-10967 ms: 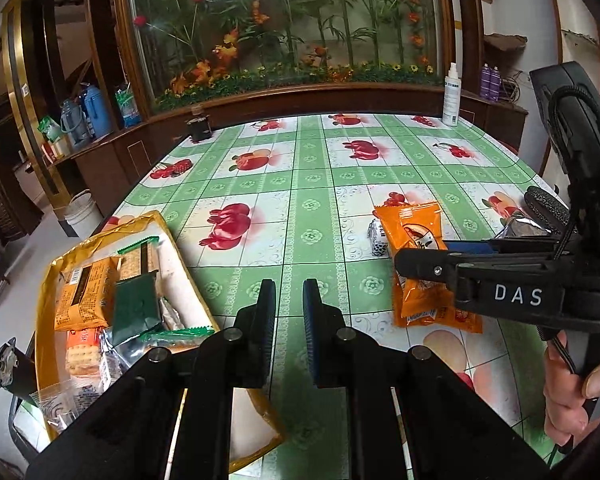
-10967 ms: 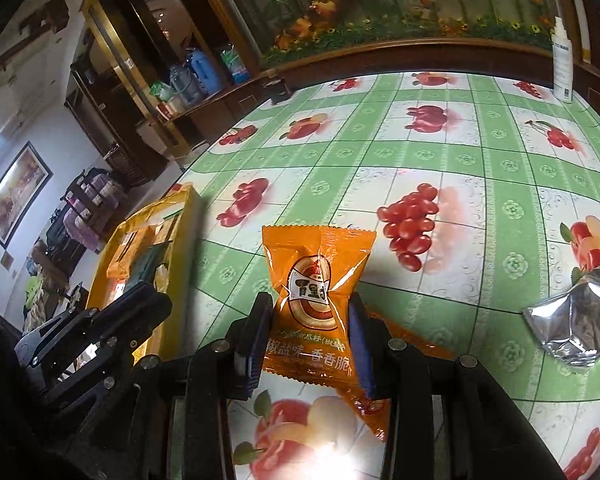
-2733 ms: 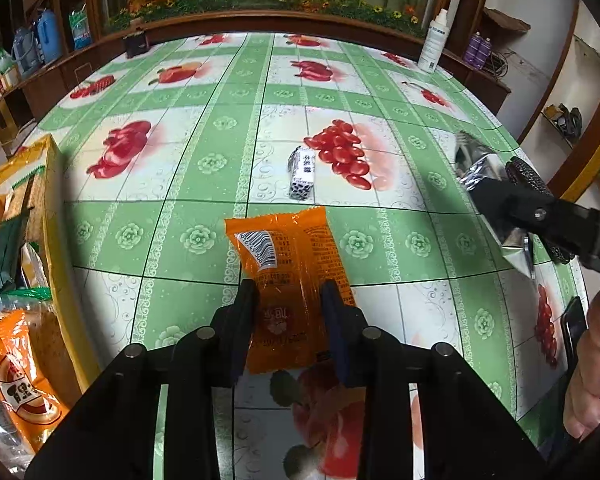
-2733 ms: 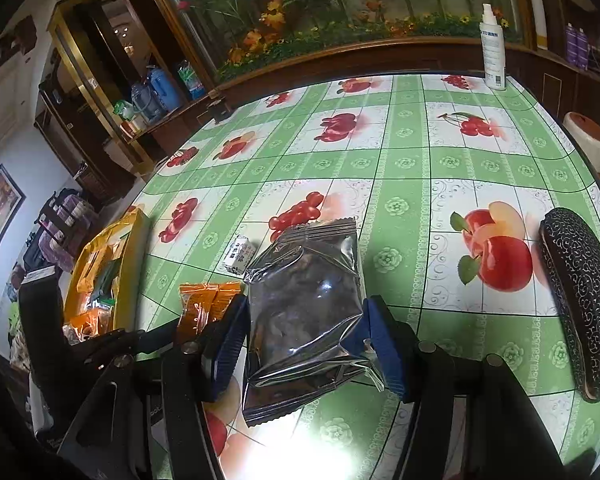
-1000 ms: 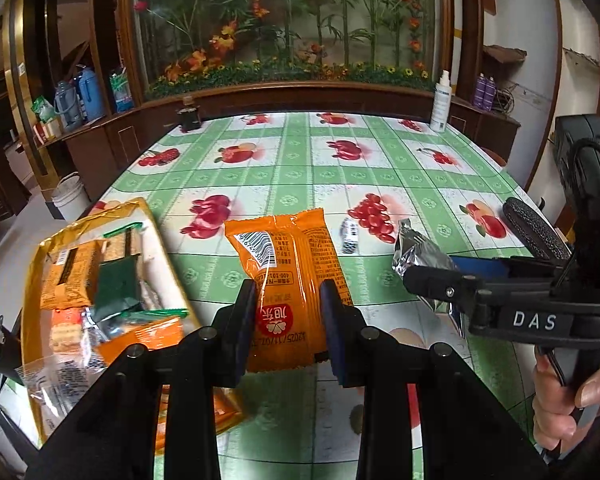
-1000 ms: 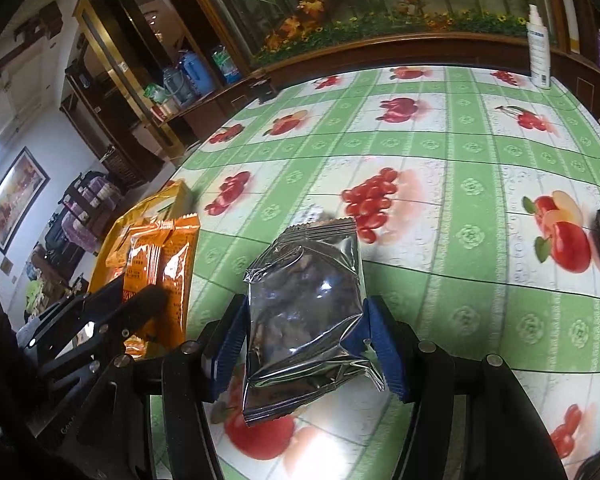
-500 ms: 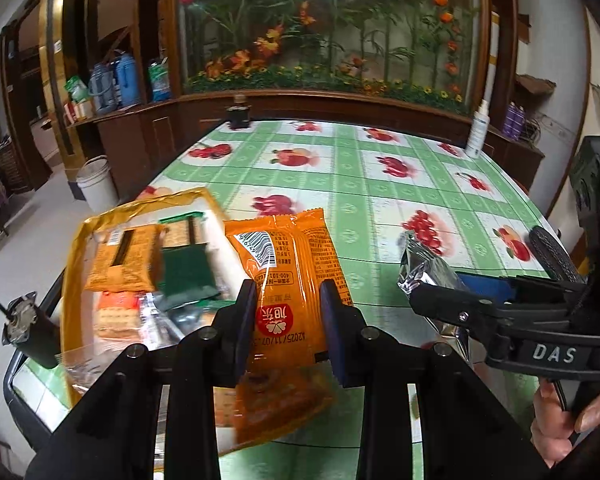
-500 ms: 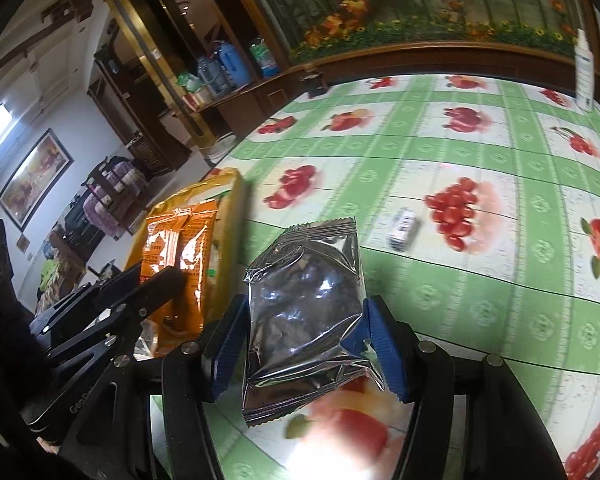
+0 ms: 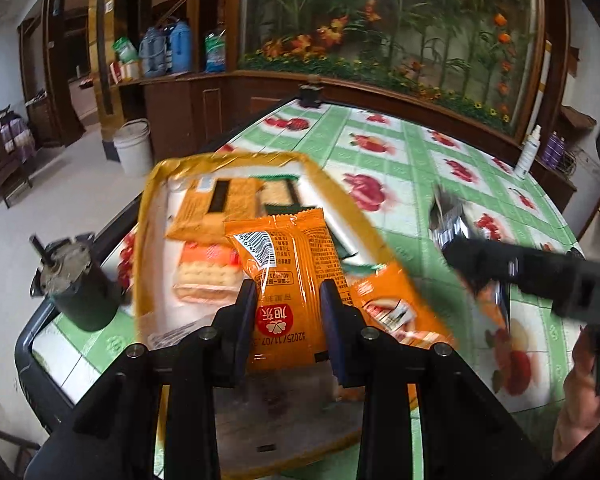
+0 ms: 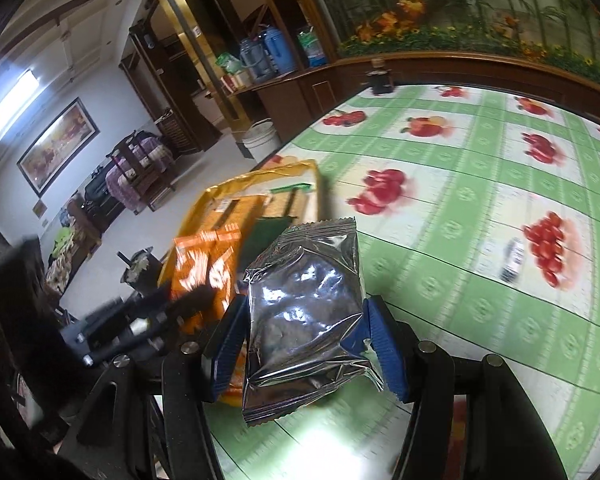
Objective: Organize snacks
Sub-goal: 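Carry the foil bag and orange pack over the tray with both tools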
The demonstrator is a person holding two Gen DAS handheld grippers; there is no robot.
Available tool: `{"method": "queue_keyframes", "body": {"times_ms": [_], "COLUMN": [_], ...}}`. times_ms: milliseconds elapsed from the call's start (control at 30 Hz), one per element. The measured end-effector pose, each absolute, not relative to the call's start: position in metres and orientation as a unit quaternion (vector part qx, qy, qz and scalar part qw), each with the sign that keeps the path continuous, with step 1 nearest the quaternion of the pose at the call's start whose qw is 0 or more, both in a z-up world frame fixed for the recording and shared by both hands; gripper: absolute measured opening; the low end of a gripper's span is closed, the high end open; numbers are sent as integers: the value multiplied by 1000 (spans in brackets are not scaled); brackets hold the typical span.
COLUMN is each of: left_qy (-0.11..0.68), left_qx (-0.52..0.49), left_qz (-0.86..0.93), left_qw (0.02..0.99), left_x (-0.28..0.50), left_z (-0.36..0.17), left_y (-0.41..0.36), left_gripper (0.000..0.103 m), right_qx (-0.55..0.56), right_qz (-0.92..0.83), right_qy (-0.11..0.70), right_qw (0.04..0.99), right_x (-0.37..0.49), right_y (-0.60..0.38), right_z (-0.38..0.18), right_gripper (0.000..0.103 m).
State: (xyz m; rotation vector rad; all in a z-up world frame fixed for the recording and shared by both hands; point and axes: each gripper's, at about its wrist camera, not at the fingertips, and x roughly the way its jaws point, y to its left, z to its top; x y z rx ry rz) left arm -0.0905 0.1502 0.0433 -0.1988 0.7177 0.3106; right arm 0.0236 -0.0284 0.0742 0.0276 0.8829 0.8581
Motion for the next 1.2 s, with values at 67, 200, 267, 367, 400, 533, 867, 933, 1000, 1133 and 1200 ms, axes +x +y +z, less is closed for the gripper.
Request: {"method": "queue_keyframes", "body": {"times_ms": [67, 200, 267, 367, 400, 533, 867, 933, 1000, 1133, 1200], "left_qy": [350, 346, 343, 341, 340, 340, 334, 334, 334, 334, 334], "left_qx": [-101, -99, -88, -75, -72, -61, -49, -48, -47, -46, -44], "left_qz": [155, 154, 159, 160, 160, 157, 163, 164, 165, 165, 166], "left_qw": [918, 920, 922, 923, 924, 925, 927, 927, 927, 927, 927], "left_x": [-93, -98, -98, -99, -99, -99, -99, -99, -99, -99, -98], "left_z": [40, 38, 37, 35, 34, 30, 28, 27, 27, 27, 27], "left_y": [156, 157, 154, 149, 148, 141, 133, 133, 132, 131, 130], "left_gripper": [29, 29, 29, 29, 29, 29, 30, 30, 30, 30, 30], "right_qx": [13, 9, 7, 1, 1, 4, -23, -28, -33, -41, -47], "right_qz": [407, 410, 409, 403, 401, 400, 402, 403, 402, 401, 400], "right_qy": [412, 416, 418, 424, 425, 438, 438, 439, 436, 430, 427], "right_qw": [815, 811, 811, 811, 811, 805, 803, 803, 805, 808, 810], "right_x": [26, 30, 32, 37, 40, 51, 52, 53, 52, 50, 48], "right_y": [-15, 15, 30, 47, 51, 66, 83, 85, 87, 89, 90], "right_z": [76, 74, 72, 66, 64, 57, 45, 42, 41, 40, 40], "right_gripper": [60, 61, 61, 61, 61, 61, 61, 61, 61, 61, 61]}}
